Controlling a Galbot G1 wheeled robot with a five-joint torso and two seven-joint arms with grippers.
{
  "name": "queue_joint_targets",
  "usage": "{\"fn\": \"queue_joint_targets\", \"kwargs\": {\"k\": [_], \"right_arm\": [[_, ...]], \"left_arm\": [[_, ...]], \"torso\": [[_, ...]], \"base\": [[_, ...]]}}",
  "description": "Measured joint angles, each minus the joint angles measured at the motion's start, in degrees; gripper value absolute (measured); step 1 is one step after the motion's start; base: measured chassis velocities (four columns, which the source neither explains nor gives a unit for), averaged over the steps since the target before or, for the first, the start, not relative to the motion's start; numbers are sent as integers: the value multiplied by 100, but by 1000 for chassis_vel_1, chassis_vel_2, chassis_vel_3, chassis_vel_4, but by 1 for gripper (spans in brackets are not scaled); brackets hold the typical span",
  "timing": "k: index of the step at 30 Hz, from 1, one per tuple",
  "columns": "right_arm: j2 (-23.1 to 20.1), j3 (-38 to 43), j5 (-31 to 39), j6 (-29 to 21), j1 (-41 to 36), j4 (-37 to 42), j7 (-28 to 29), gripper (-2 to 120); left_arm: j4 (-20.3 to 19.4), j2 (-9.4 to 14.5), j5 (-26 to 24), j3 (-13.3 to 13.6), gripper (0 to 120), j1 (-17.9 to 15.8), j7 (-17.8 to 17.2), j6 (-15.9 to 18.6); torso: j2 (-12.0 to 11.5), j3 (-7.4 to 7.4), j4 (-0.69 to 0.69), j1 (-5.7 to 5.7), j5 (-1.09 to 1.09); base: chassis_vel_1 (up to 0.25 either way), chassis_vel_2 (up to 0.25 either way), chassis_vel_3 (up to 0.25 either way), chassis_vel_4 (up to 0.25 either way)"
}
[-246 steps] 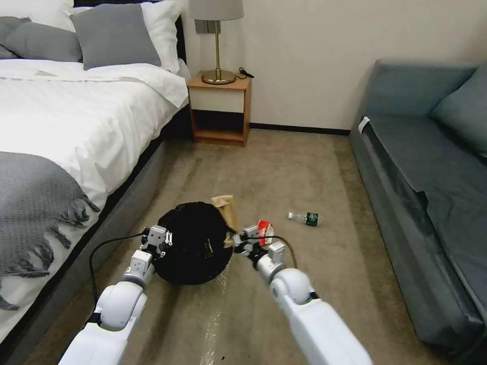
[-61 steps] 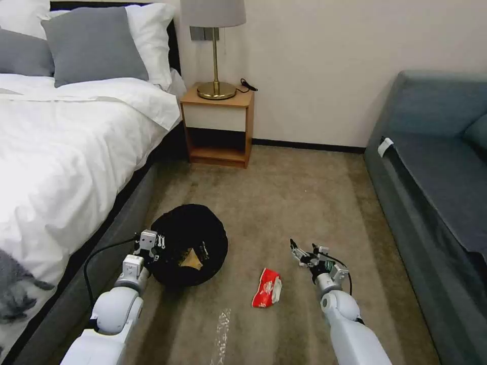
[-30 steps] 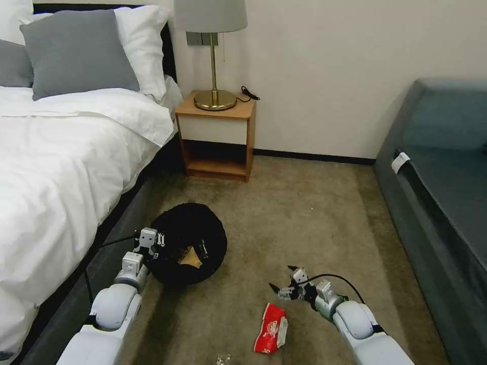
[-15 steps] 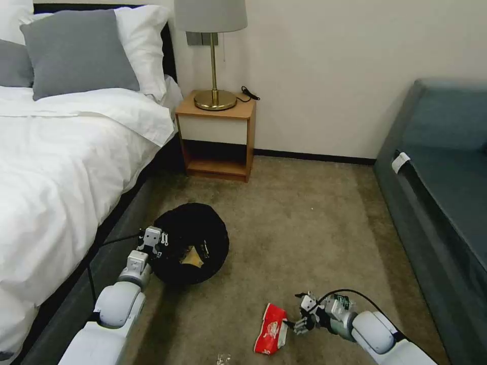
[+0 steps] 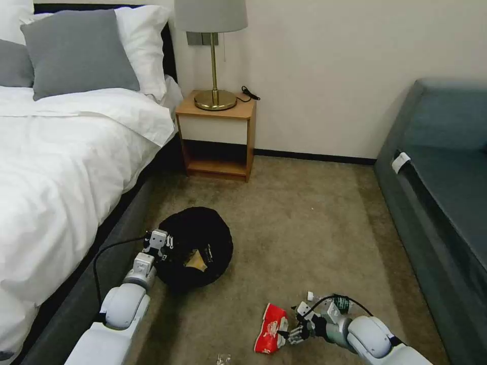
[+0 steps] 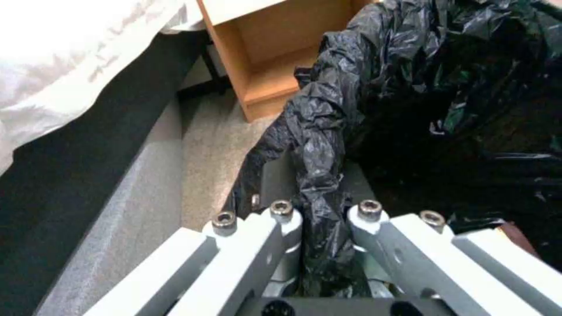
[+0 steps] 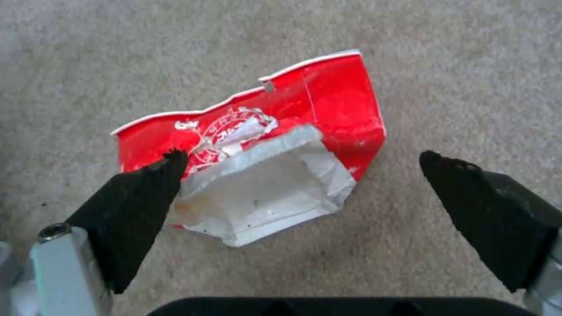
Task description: Pick up the trash bin, then pick up the garbage on the floor and place it into the trash bin.
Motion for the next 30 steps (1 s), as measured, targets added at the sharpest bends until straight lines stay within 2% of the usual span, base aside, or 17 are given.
{"fn": "queue_joint_targets", "kwargs": {"k": [11, 14, 15, 17, 18, 20, 21, 27, 28, 30], "right_arm": [[95, -159, 29, 28, 338, -467, -63, 100], [145, -200, -63, 48, 396, -584, -190, 86], [145, -200, -63, 48, 396, -584, -190, 86], [181, -206, -132, 85, 388, -626, -261, 76], [181, -206, -132, 85, 388, -626, -261, 76], [210, -192, -169, 128, 356, -639, -311, 64], [210, -192, -169, 128, 356, -639, -311, 64], [213, -121, -217, 186, 301, -637, -352, 41], [213, -121, -217, 186, 301, -637, -352, 41], [207, -86, -227, 241, 287, -644, -369, 28]], "left_arm": [[-49, 49, 0, 72, 4, 16, 2, 0], [-63, 52, 0, 76, 4, 30, 3, -1], [-63, 52, 0, 76, 4, 30, 3, -1], [-81, 52, 0, 76, 4, 46, 4, -1], [-81, 52, 0, 76, 4, 46, 4, -1], [-111, 60, 0, 72, 4, 68, 7, -2], [-111, 60, 0, 72, 4, 68, 7, -2], [-126, 69, 7, 68, 4, 82, 12, -25], [-126, 69, 7, 68, 4, 82, 12, -25], [-127, 66, 17, 73, 4, 83, 17, -37]], "torso": [[0, 0, 0, 0, 1], [0, 0, 0, 0, 1], [0, 0, 0, 0, 1], [0, 0, 0, 0, 0], [0, 0, 0, 0, 0], [0, 0, 0, 0, 1], [0, 0, 0, 0, 1], [0, 0, 0, 0, 0], [0, 0, 0, 0, 0], [0, 0, 0, 0, 0]], "base": [[0, 0, 0, 0], [0, 0, 0, 0], [0, 0, 0, 0], [0, 0, 0, 0], [0, 0, 0, 0], [0, 0, 0, 0], [0, 0, 0, 0], [0, 0, 0, 0], [0, 0, 0, 0], [0, 0, 0, 0]]}}
